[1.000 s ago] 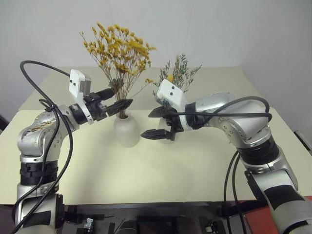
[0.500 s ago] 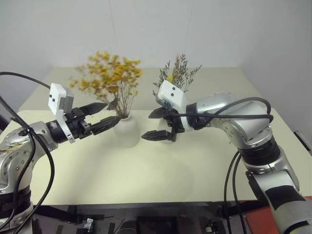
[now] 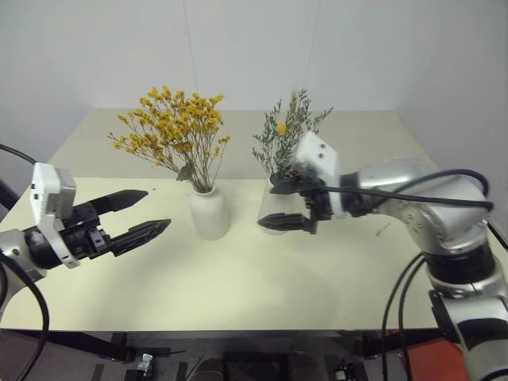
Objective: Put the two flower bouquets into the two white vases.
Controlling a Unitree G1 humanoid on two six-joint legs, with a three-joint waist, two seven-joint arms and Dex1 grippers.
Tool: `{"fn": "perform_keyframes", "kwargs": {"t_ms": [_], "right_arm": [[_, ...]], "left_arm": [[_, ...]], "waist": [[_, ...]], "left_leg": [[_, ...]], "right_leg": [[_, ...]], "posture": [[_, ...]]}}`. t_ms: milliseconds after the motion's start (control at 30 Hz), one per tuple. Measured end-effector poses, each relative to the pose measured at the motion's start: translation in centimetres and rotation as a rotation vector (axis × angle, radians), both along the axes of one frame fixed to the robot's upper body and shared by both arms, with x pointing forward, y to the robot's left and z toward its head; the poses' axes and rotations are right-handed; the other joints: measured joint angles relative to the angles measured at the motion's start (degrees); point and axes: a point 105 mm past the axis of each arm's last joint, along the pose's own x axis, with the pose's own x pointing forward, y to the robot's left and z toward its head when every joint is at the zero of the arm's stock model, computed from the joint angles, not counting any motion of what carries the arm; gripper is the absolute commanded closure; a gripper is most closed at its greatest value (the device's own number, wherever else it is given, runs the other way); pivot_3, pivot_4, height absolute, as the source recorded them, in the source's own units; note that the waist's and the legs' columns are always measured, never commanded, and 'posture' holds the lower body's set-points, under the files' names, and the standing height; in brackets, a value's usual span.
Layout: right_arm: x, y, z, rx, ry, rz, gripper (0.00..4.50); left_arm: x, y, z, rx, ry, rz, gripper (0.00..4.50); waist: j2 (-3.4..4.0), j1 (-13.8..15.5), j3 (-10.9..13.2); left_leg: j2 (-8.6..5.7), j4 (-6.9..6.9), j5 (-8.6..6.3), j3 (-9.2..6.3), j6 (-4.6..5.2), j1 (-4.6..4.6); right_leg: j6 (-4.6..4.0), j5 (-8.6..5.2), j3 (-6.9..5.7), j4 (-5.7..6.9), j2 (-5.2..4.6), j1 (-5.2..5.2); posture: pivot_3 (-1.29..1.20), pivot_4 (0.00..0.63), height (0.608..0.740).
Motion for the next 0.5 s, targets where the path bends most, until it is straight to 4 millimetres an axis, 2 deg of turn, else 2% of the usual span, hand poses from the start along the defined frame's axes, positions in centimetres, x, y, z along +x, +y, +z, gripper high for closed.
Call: {"fn": "perform_keyframes", "kwargs": {"t_ms": [133,367,500], "right_arm": [[-0.7,-2.6,-0.4,0.046,-0.002,-0.05,0.0],[-1.1,-6.6,-2.1,0.072,-0.106,-0.138,0.0],[-1.2,-8.1,-2.1,0.1,-0.162,-0.19,0.0]], "left_arm": [[-0.2,0.3,0.1,0.048,-0.064,-0.009,0.04],[0.1,2.3,-1.0,0.169,-0.031,-0.009,0.04],[0.3,2.9,-1.4,0.19,-0.012,-0.02,0.04]], "waist": [[0.0,0.46,0.0],[0.0,0.75,0.0],[0.0,0.68,0.0]], "left_leg": [[0.04,-0.02,0.0,0.04,0.0,0.02],[0.07,-0.04,0.0,0.13,0.0,0.06],[0.1,-0.04,0.0,0.15,0.0,0.06]], "right_leg": [[0.08,-0.04,0.0,-0.08,0.03,0.04],[0.24,-0.15,0.03,-0.12,0.03,0.06],[0.25,-0.16,0.04,-0.14,0.04,0.07]], "posture": [[0.0,0.15,0.74],[0.0,0.15,0.74],[0.0,0.15,0.74]]}}
